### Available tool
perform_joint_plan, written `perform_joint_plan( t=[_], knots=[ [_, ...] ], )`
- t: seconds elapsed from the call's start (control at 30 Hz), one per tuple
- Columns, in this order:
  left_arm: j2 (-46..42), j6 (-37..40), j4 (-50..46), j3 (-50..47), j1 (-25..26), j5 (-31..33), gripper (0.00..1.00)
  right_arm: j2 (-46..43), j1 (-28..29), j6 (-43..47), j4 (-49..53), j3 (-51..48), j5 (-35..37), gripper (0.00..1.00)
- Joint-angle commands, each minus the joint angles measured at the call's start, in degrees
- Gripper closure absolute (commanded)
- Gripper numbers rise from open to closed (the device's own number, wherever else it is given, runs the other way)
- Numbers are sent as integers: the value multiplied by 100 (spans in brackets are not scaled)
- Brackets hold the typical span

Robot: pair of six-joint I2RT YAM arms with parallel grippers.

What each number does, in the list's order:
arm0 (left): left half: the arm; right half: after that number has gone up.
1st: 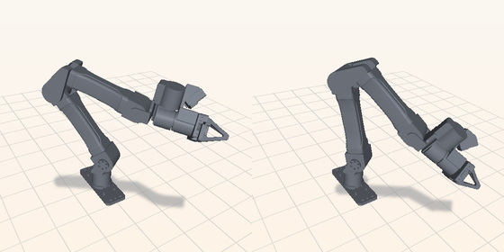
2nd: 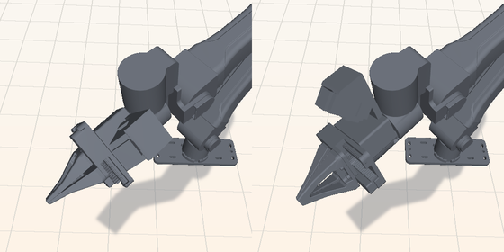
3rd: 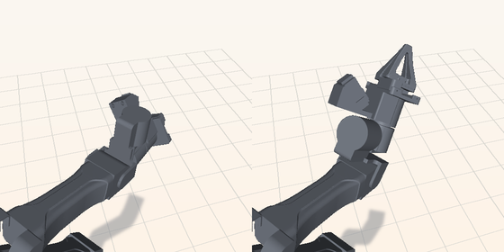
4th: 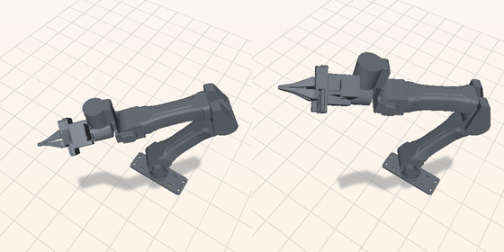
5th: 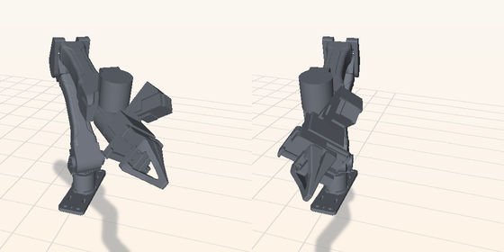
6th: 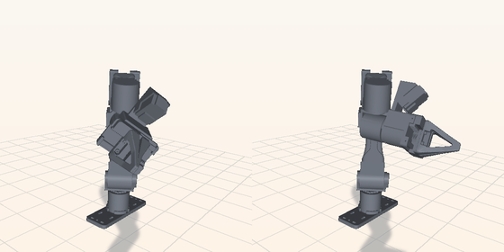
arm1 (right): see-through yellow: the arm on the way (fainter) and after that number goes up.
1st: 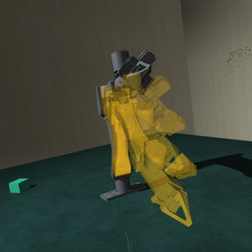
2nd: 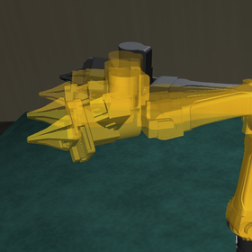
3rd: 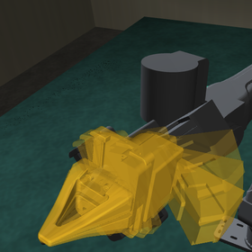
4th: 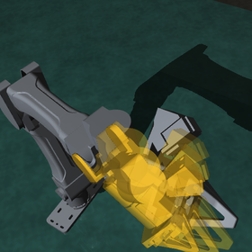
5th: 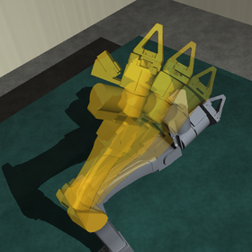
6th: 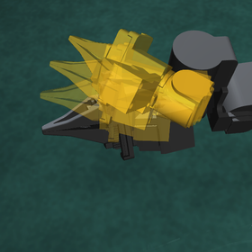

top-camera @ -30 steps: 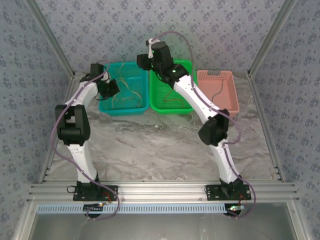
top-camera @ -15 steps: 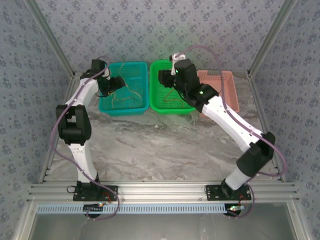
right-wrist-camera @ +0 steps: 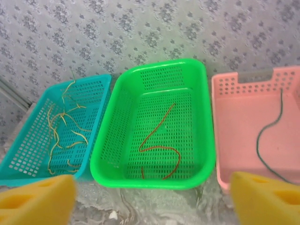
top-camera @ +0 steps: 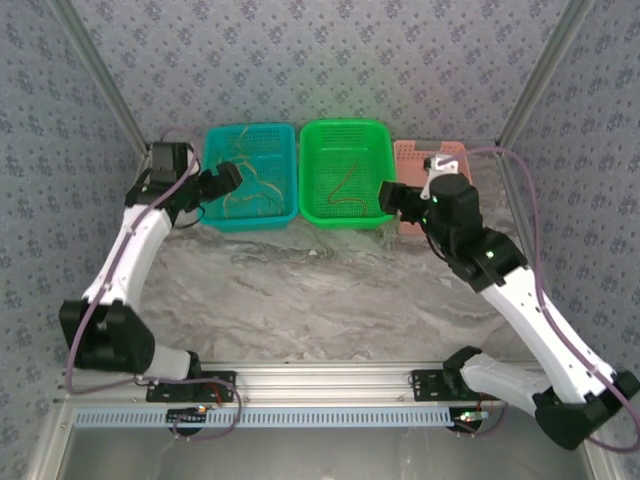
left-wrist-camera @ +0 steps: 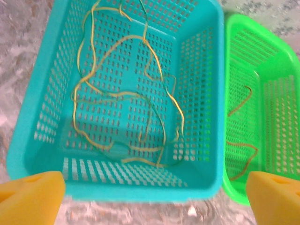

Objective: Untangle the cables

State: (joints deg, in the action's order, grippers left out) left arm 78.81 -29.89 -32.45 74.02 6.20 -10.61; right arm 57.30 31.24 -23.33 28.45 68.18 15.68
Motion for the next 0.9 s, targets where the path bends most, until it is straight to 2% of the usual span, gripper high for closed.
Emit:
perform_joint_plan(
  t=[0.0,0.23,0.33,0.43,0.47,0.57,0.63,0.7,0.73,0.77,0.87],
  knots=[
    [-714,-46,-120,-510,47,-182,1,-372,-57,-59,881,-281,-233,1],
    [-2239,45,-842,-1397,57,-301,1,-1155,-72,-274,1325,-829,21,1],
    [-2605,52,-932,-1636,57,-187,1,-1565,-41,-284,1177,-1143,240,4],
    [-2727,32,-926,-1743,57,109,1,-1787,-33,-244,1105,-1312,530,1],
    [-2716,-8,-946,-1743,62,281,1,-1786,-34,-279,1186,-1301,733,1],
    [-2567,-383,-1097,-1773,57,1397,1,-1691,-41,-578,1514,-1372,1590,1],
    [-2580,-417,-710,-2228,57,2162,1,-1685,-44,-790,1590,-1643,2379,1],
    [-2727,36,298,-2862,58,2301,1,-1788,-130,-222,939,-2259,2623,1],
    [-2815,417,1016,-3297,57,2164,1,-1889,-216,597,95,-2675,2341,1],
    [-2872,682,1549,-3617,65,2117,1,-1984,-300,923,-437,-3017,2182,1],
    [-2801,1553,2690,-4291,158,2545,1,-2187,-500,2016,-2252,-4165,2046,1]
  ],
)
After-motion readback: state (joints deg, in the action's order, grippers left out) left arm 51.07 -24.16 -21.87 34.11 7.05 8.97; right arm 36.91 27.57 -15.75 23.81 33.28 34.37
